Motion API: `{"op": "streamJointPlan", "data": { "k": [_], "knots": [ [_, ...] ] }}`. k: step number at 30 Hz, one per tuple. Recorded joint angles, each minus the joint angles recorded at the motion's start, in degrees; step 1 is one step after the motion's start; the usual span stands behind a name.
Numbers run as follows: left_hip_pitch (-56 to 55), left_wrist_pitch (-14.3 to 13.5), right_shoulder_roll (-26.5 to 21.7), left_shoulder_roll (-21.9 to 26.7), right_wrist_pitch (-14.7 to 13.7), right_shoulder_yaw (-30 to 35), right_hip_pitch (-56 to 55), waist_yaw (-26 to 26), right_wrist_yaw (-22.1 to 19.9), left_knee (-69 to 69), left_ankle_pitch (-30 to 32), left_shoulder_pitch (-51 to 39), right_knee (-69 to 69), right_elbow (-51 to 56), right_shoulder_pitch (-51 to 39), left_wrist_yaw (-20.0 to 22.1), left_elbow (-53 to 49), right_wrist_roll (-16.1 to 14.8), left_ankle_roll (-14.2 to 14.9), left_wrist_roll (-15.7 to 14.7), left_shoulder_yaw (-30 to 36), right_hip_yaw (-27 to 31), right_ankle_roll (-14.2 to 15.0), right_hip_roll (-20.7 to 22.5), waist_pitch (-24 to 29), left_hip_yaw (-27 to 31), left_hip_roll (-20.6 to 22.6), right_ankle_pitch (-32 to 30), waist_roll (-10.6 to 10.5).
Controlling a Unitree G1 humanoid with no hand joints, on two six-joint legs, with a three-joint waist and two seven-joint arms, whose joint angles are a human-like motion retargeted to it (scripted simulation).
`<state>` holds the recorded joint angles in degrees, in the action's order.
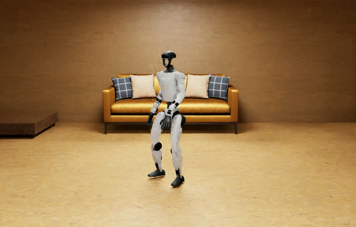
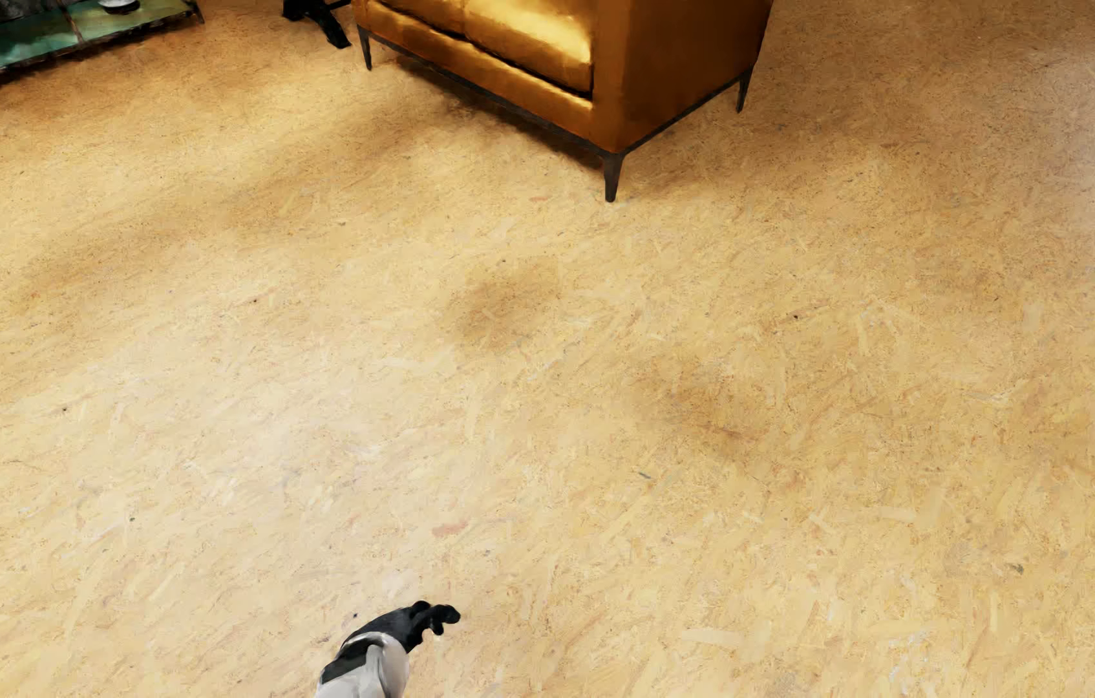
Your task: Walk to the sofa
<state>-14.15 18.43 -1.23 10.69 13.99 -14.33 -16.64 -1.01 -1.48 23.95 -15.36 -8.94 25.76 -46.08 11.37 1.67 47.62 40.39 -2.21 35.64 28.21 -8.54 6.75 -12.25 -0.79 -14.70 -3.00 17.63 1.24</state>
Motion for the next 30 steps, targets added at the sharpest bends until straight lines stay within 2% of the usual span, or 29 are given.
{"op": "streamJointPlan", "data": {
  "k": [3, 5, 8, 11, 12, 13, 14, 15, 16, 18, 19, 20, 21, 22, 24, 25, 26, 27, 28, 29, 30],
  "knots": [
    [1.3, 0.7, -0.4, -0.5, 0.1, 3.1, 3.0, 0.2, 0.9, -1.3, 0.5, 2.1, -5.6, -0.3, -2.2, 4.2, -2.0, 1.7, 0.5, -2.7, -4.5, -0.4, 0.4, 2.0, -0.5, -0.6, -1.6, -2.8, -0.1],
    [2.0, 0.4, -0.8, -1.2, -1.3, 5.0, 3.7, 0.3, 1.0, -1.9, 0.7, 4.7, -6.9, 0.9, -3.3, 5.2, -2.7, 2.3, 0.9, -4.1, -5.8, -0.3, 0.2, 3.1, -0.6, -1.2, -2.5, -3.1, -0.2],
    [2.3, 0.8, -0.1, -1.7, -1.8, 5.3, 2.9, 0.5, -0.7, -1.9, 0.7, 8.0, -5.2, 2.5, -4.2, 2.4, 0.1, 0.7, 1.3, -3.5, -2.6, 0.5, -0.5, 3.6, -0.7, -1.7, -3.1, -2.2, -0.1],
    [1.9, 2.4, -0.6, -2.5, -2.4, 6.7, 2.0, 0.5, 0.0, -1.6, 0.7, 10.3, -3.5, 3.0, -3.9, -2.6, 5.4, 0.3, 1.7, -1.7, 2.7, 0.5, -1.1, 3.6, -0.6, -1.5, -3.2, -1.2, 0.0],
    [1.6, 3.1, -0.8, -3.1, -2.4, 6.6, 1.7, 0.5, 0.3, -1.4, 0.8, 11.1, -2.9, 3.2, -3.6, -3.3, 6.8, 0.2, 1.8, -3.2, 2.3, 0.3, -1.3, 3.4, -0.6, -1.2, -3.2, -0.8, 0.0],
    [1.4, 4.8, -0.7, -4.5, -2.0, 6.5, 1.3, 0.6, 0.5, -1.3, 0.8, 12.1, -2.2, 3.0, -3.7, -2.1, 7.0, 0.3, 2.0, -7.2, -1.0, 0.1, -1.5, 3.3, -0.5, -0.9, -3.1, -0.4, 0.1],
    [1.1, 5.1, -0.7, -5.0, -1.9, 6.4, 0.8, 0.6, 0.7, -1.2, 0.9, 13.1, -1.3, 2.8, -3.7, -0.2, 6.3, 0.4, 2.3, -9.8, -2.9, -0.2, -1.7, 3.1, -0.4, -0.4, -2.9, 0.1, 0.1],
    [0.7, 4.3, -0.9, -4.6, -1.7, 6.3, 0.2, 0.7, 0.9, -0.9, 0.9, 13.9, 0.0, 2.7, -3.6, 1.2, 5.3, 0.4, 2.6, -10.0, -2.7, -0.5, -2.0, 2.7, -0.3, 0.1, -2.7, 0.8, 0.2],
    [0.2, 3.0, -1.2, -3.2, -1.8, 6.2, -0.7, 0.7, 1.1, -0.4, 0.9, 14.5, 2.1, 2.7, -3.2, 1.8, 4.7, 0.3, 3.0, -8.5, -1.0, -0.8, -2.3, 2.2, -0.1, 0.9, -2.5, 1.6, 0.3],
    [-1.0, 1.6, -1.7, -0.9, -1.6, 6.3, -3.4, 0.8, 1.1, 0.8, 1.0, 13.9, 8.3, 3.0, -2.5, 0.5, 4.1, 0.3, 4.0, -5.8, 2.2, -1.3, -2.3, 0.9, 0.2, 3.0, -1.7, 2.7, 0.6],
    [-1.8, 1.6, -1.4, 0.0, -1.3, 6.3, -5.1, 0.7, 0.8, 1.3, 1.2, 12.6, 12.1, 2.9, -2.4, -0.7, 4.4, 0.0, 4.7, -4.8, 3.5, -0.4, -1.1, 0.5, 0.4, 4.5, -1.3, 2.5, 0.9],
    [-2.7, 1.7, -1.3, 1.0, -1.1, 6.2, -7.1, 0.5, 0.6, 1.8, 1.6, 11.0, 16.2, 2.9, -2.3, -1.7, 4.9, -0.5, 5.4, -4.0, 4.6, 2.5, 1.1, 0.7, 0.6, 6.4, -0.9, 2.0, 1.0],
    [-3.6, 2.1, -1.2, 1.7, -1.1, 5.8, -8.9, 0.2, -0.4, 2.3, 2.0, 9.0, 20.0, 3.1, -2.1, -2.3, 5.6, -1.1, 6.2, -3.4, 5.2, 8.3, 4.6, 2.7, 0.7, 8.7, -0.5, 1.3, 1.1],
    [-4.7, 2.7, -1.0, 2.4, -1.3, 5.1, -9.8, 0.1, -1.9, 2.7, 2.5, 6.8, 22.9, 3.7, -1.9, -2.6, 6.1, -1.9, 7.3, -2.9, 5.5, 16.5, 7.3, 6.7, 0.8, 11.2, -0.1, 1.5, 1.1],
    [-7.5, 3.1, -0.5, 3.6, -1.4, 4.9, -5.3, 0.0, -3.0, 3.5, 3.7, 2.8, 22.9, 4.1, -2.0, -2.0, 5.4, -3.0, 10.1, -2.4, 4.9, 34.4, 7.5, 17.9, 0.9, 17.5, 0.1, 5.9, 0.8],
    [-8.9, 3.0, -0.2, 4.1, -1.3, 5.1, -1.8, -0.2, -2.7, 3.2, 4.7, 0.6, 20.7, 4.4, -1.7, -1.3, 4.6, -3.3, 12.0, -2.4, 4.4, 41.0, 7.6, 20.9, 1.0, 21.8, 0.3, 9.1, 0.5],
    [-10.5, 2.6, -0.1, 4.4, -1.6, 5.3, -0.6, -0.4, -2.1, 2.7, 5.7, -2.1, 18.9, 5.0, -0.6, -0.6, 3.9, -3.6, 14.6, -2.5, 4.3, 41.2, 7.6, 21.1, 1.3, 26.5, 0.8, 11.6, 0.4],
    [-12.2, 1.8, 0.3, 4.6, -1.8, 5.8, -0.4, -0.5, -1.5, 2.0, 6.8, -4.9, 17.3, 5.6, 0.3, -0.3, 2.9, -3.8, 16.3, -2.6, 4.7, 34.2, 0.4, 20.1, 1.5, 31.2, 1.9, 13.3, 0.5],
    [-13.4, 1.0, 0.8, 5.1, -1.9, 6.2, -0.6, -0.9, -0.8, 0.1, 8.5, -7.8, 15.6, 5.6, 0.8, -0.4, 1.6, -3.9, 16.4, -2.2, 5.8, 26.7, -4.1, 19.2, 1.8, 36.1, 3.5, 14.2, 0.5],
    [-15.3, 0.3, 1.0, 5.2, -2.0, 7.3, -1.5, -1.4, -0.4, -2.1, 9.7, -10.1, 14.8, 5.4, 0.9, 0.3, -0.3, -3.8, 16.7, -2.2, 6.2, 21.1, -6.3, 19.3, 2.3, 38.7, 3.4, 13.5, 0.2],
    [-18.2, -0.1, 0.4, 4.4, -1.9, 8.9, -2.5, -1.8, 0.1, -3.4, 9.2, -11.1, 14.1, 4.9, 0.8, 1.9, -2.5, -3.3, 15.6, -2.6, 5.9, 15.6, -7.5, 18.8, 2.9, 35.8, 0.6, 12.4, -0.6]
  ]
}}
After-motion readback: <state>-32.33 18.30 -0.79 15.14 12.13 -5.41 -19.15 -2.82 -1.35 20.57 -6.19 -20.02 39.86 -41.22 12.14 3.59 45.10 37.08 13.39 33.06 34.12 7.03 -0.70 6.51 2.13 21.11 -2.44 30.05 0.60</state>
